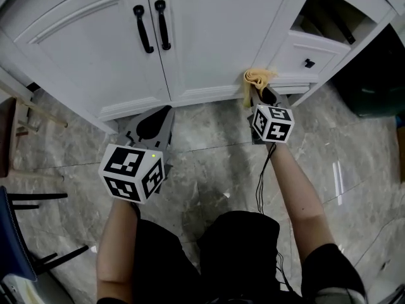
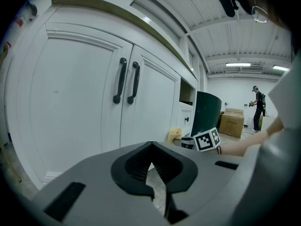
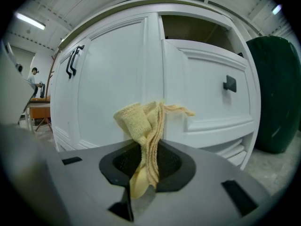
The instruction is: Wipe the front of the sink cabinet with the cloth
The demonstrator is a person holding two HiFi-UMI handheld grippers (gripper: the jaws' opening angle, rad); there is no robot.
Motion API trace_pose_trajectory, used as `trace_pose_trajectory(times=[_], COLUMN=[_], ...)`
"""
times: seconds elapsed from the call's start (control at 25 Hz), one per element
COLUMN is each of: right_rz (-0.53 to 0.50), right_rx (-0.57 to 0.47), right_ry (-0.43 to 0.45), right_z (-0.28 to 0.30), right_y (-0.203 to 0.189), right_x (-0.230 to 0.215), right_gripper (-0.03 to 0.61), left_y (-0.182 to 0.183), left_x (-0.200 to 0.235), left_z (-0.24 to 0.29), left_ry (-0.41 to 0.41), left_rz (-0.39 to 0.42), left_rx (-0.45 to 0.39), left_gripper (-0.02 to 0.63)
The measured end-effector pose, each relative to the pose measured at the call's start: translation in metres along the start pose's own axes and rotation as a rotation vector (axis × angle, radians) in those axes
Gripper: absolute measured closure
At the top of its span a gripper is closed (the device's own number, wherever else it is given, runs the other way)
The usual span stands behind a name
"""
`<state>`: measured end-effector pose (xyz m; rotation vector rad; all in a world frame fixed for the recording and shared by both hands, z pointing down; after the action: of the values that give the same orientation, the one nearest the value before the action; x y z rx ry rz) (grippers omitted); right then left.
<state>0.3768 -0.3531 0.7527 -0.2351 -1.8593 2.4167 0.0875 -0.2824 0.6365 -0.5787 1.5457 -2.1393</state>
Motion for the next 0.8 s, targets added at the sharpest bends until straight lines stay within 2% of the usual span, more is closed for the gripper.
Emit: trace_pose_trajectory(times=[0.2, 0.36, 0.6, 0.8], right_rz=[0.016, 0.049, 0.049, 0.05], right_rx=[0.032, 0.072, 0.131, 0.159], right_ry=[-0.064, -0.072, -0.021, 0.024], right_z=[-0.02, -0.041, -0.074, -0.107], right_y=[0.008, 0.029, 0.08, 0.136], right_x=[-0.013, 0.002, 0.034, 0.043], right_gripper=[0.494, 0.494, 0.494, 0.495], left_y=[0.01, 0.033, 0.078, 0.106], left_x=[0.003, 0.014, 0.021, 0.0], left_z=[-0.003, -0.024, -0.053, -0.068], left_ry=[-0.006, 0.038, 0.086, 0.092], left_rz=[-0.027, -0.02, -0.034, -0.121], left_rx=[-0.008, 0.016, 0.025, 0.076], left_gripper=[0.599, 0.598, 0.598, 0.598])
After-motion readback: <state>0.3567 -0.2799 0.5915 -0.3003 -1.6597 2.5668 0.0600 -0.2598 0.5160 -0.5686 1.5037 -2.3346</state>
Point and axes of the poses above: the fingertips, and each gripper's own axes: z forward along the fingers, x to its left, y out of its top, the point moved 3 cm from there along -z, backward along the fingers, and after that the axes turned 6 degrees about y, right-handed, at the moved point
